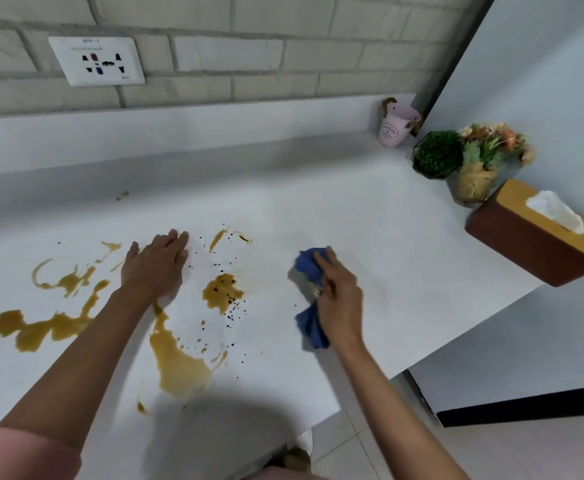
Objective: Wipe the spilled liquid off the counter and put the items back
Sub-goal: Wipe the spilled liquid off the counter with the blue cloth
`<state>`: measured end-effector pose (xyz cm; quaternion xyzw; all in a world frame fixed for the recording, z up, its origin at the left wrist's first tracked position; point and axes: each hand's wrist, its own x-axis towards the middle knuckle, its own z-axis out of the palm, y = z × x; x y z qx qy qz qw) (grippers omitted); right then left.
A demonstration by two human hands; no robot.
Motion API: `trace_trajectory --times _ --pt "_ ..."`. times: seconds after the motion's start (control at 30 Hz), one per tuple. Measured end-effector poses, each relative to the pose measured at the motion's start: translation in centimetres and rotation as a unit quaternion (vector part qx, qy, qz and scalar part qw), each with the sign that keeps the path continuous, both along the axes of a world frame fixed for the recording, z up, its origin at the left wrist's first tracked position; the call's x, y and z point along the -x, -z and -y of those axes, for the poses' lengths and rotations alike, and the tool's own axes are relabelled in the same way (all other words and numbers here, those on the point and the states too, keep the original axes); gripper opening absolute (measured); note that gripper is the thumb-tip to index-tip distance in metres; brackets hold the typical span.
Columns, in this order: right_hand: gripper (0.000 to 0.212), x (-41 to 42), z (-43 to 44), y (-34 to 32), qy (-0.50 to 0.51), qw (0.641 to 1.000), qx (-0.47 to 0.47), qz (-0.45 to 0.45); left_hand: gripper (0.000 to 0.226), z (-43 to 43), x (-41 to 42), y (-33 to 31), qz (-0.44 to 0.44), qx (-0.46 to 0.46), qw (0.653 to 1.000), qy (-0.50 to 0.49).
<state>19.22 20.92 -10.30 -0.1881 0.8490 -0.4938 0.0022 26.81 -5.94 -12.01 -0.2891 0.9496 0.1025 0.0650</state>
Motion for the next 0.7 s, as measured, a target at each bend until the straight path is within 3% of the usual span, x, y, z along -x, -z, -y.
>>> trace_trajectory --times 0.13,0.23,0.3,0.6,0.7 --pt "0.029 5.5 -8.3 0.4 0.095 0.991 -0.099 0.007 0.048 0.1 0.1 0.3 -0.006 0.003 1.000 0.003" --pt "0.060 7.8 -10.4 1.9 0.115 0.962 -0.246 -0.032 0.048 0.2 0.2 0.5 -0.013 0.008 1.000 0.015" --pt "0.074 8.5 -8.7 2.3 0.095 0.954 -0.278 -0.050 0.047 0.2 0.3 0.4 -0.018 0.003 1.000 0.013" --pt "0.093 2.0 5.1 2.8 -0.129 0.963 -0.210 -0.105 0.048 -0.3 0.5 0.4 -0.011 0.010 1.000 -0.001" --pt "0.078 -0.6 3.5 3.3 -0.211 0.957 -0.173 -0.096 0.048 -0.2 0.5 0.3 -0.002 0.004 1.000 -0.008"
